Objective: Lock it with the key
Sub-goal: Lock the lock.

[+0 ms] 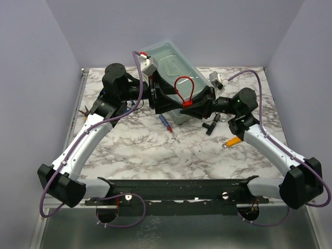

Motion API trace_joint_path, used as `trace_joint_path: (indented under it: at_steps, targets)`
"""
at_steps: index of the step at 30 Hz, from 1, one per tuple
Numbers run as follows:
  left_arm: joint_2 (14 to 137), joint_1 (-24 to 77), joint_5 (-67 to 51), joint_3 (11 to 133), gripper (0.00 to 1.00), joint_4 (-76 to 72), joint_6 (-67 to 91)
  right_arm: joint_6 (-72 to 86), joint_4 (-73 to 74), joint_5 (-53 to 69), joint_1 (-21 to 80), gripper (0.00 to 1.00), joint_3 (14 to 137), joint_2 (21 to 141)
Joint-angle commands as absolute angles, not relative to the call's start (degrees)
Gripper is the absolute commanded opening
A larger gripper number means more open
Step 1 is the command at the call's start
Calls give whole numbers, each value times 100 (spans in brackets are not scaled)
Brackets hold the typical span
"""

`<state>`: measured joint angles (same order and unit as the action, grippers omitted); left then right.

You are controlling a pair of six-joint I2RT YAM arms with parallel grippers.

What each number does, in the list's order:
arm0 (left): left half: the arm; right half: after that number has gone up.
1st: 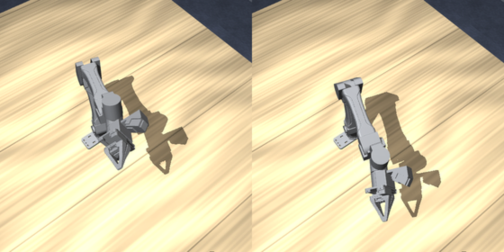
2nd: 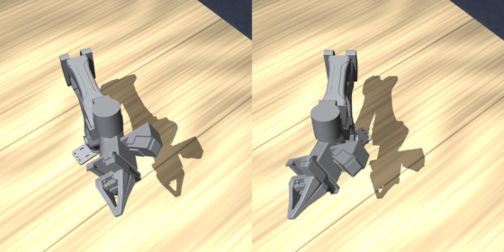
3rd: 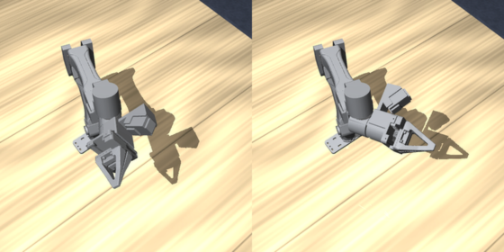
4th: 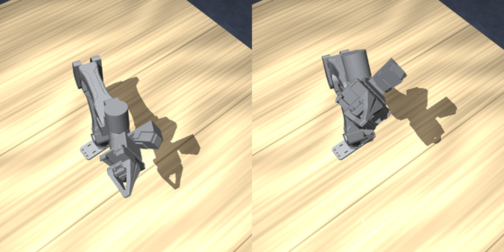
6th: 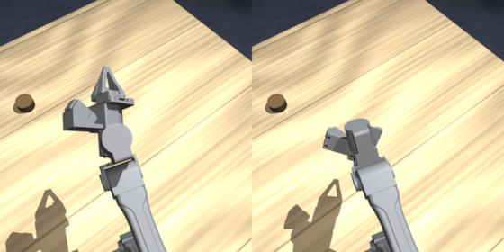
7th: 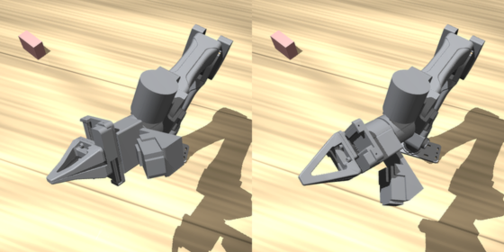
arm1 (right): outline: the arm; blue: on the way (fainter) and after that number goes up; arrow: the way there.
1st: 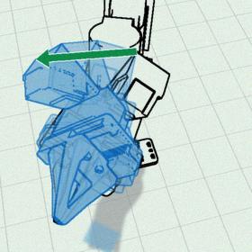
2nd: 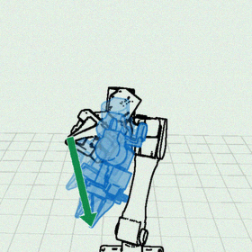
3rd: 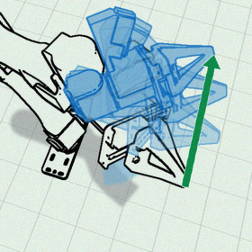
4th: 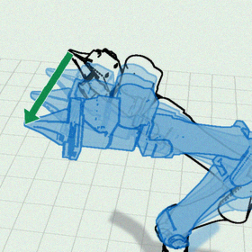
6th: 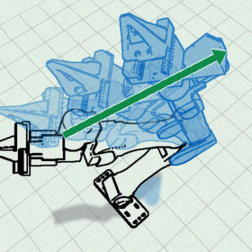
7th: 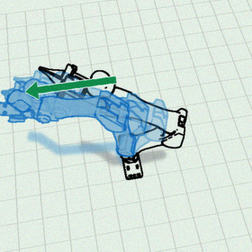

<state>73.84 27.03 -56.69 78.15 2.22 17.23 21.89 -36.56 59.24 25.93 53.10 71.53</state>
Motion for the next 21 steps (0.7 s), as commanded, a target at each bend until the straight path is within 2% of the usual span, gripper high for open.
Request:
trace_joint_path:
  at_steps: [1,5,9,16,21]
  targets:
    - [7505,2763,-6061,7856,83,-298,2245,2475,-4175,6030,2635,0,5300,7206]
    - [7681,2863,-5811,7886,82,-670,2598,2743,-4415,6187,2637,0,5350,7330]
    - [7865,2886,-5694,7979,75,-1004,2917,3014,-4600,6299,2643,0,5332,7382]
    - [8045,3022,-5680,7994,50,-1224,3216,3166,-4680,6332,2653,0,5384,7455]
    - [8124,3051,-5746,8007,37,-1287,3297,3245,-4679,6381,2654,0,5404,7495]
